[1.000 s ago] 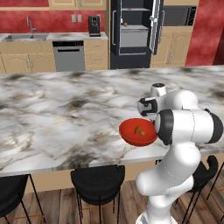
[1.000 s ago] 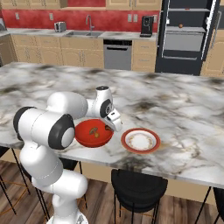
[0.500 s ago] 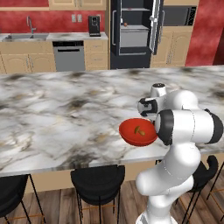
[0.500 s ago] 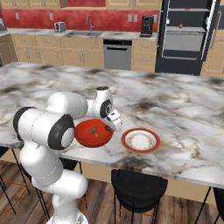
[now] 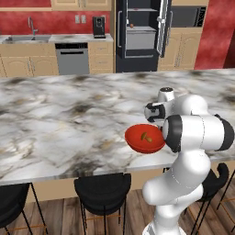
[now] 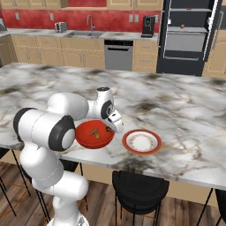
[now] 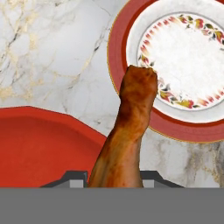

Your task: Pick the chicken drumstick and mushroom from their plates and place them in the bowl. Then put the bowl in the fridge.

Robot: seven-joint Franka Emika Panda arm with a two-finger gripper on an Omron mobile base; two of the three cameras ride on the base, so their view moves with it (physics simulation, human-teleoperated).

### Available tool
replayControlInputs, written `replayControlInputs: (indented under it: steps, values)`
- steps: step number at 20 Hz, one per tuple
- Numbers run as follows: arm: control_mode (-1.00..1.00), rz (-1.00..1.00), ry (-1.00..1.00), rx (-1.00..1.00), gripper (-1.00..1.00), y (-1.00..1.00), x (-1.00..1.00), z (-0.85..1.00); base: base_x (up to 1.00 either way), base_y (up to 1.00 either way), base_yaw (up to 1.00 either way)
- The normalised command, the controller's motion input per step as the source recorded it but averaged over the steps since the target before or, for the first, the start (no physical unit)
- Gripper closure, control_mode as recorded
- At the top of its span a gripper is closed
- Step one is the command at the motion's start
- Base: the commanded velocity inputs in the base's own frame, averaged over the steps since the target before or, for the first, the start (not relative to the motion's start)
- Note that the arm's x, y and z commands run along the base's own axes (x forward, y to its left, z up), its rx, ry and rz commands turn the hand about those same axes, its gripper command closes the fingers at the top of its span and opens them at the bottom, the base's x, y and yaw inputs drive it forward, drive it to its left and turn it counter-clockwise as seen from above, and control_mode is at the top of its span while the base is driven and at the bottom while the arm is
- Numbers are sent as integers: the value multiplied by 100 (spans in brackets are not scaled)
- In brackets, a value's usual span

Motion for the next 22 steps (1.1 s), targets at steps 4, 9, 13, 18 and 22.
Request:
replayControlInputs:
  steps: [4,9,13,18,22]
  values:
    - [-100,0,0,-2,100,2,0,0,0,0,0]
    - [-100,9,-2,6,100,17,-5,-5,0,0,0]
    - [-100,4,2,15,100,25,-2,-11,0,0,0]
    - [-100,0,6,18,100,19,1,-12,0,0,0]
    - [-100,0,7,-1,100,34,9,-2,0,0,0]
